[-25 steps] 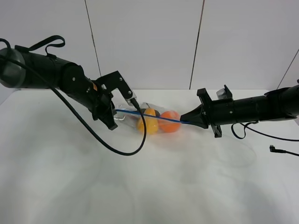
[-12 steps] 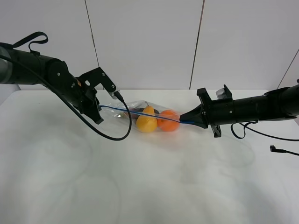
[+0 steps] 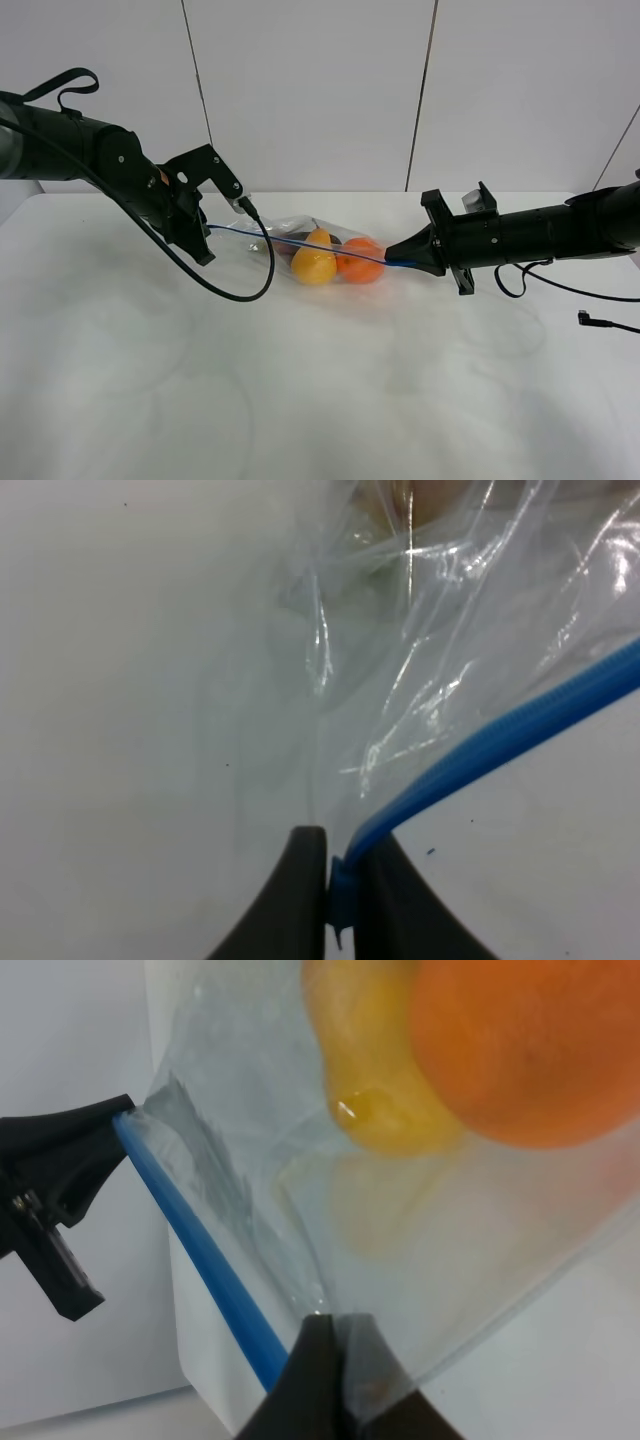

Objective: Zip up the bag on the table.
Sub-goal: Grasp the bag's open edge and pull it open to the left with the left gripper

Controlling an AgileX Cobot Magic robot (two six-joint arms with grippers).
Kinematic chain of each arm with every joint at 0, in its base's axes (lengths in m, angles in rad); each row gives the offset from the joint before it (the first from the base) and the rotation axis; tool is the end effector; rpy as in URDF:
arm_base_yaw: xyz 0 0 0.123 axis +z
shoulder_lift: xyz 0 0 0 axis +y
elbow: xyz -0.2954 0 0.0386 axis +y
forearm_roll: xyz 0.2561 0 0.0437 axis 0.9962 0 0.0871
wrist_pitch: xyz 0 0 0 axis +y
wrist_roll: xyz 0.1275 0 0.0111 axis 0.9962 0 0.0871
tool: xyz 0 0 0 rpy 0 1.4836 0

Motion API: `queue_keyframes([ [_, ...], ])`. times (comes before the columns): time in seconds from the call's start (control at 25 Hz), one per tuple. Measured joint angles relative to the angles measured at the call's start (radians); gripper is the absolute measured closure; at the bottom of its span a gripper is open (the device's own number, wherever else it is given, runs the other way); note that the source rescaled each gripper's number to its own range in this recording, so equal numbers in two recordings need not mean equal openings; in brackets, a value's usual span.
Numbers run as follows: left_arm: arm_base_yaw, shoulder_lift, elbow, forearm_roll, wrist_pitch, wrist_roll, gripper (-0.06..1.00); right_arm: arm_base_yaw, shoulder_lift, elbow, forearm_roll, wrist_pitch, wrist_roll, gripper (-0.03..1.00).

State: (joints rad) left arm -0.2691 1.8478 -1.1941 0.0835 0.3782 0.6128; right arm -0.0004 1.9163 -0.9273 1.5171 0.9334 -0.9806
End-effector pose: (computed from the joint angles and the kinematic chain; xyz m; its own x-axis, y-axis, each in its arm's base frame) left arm 0.4087 -0.1086 0.1719 -0.4436 0.7827 -0.4366 0.6885 0.6095 0.3930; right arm 0.3565 0.1026 0.1348 -0.9420 0.2865 -0.1747 0.0012 0.5236 0.8520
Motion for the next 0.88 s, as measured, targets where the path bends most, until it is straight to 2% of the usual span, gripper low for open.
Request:
queue_keyframes([
  [0.12, 0.000, 0.000, 0.000, 0.000, 0.000, -0.035, 0.91, 0.000, 0.000, 0.000, -0.001, 0.000, 0.000, 0.97],
  [0.2, 0.002, 0.000, 0.000, 0.008, -0.001, -0.064, 0.81, 0.000, 0.000, 0.000, -0.004, -0.001, 0.000, 0.97],
  [0.28, 0.011, 0.000, 0.000, 0.021, -0.001, -0.100, 0.65, -0.001, 0.000, 0.000, -0.020, -0.008, 0.000, 0.97],
  [0.4, 0.013, 0.000, 0.000, 0.030, -0.001, -0.162, 0.32, -0.003, 0.000, 0.000, -0.039, -0.015, 0.000, 0.97],
  [0.52, 0.014, 0.000, 0.000, 0.036, 0.000, -0.242, 0.08, -0.003, 0.000, 0.000, -0.053, -0.019, 0.000, 0.97],
  [0.64, 0.031, 0.000, -0.001, 0.037, 0.024, -0.349, -0.02, -0.003, 0.000, 0.000, -0.057, -0.021, 0.000, 0.97],
  [0.88, 0.121, 0.000, -0.005, 0.038, 0.174, -0.613, -0.05, -0.003, 0.000, 0.000, -0.064, -0.023, 0.000, 0.97],
])
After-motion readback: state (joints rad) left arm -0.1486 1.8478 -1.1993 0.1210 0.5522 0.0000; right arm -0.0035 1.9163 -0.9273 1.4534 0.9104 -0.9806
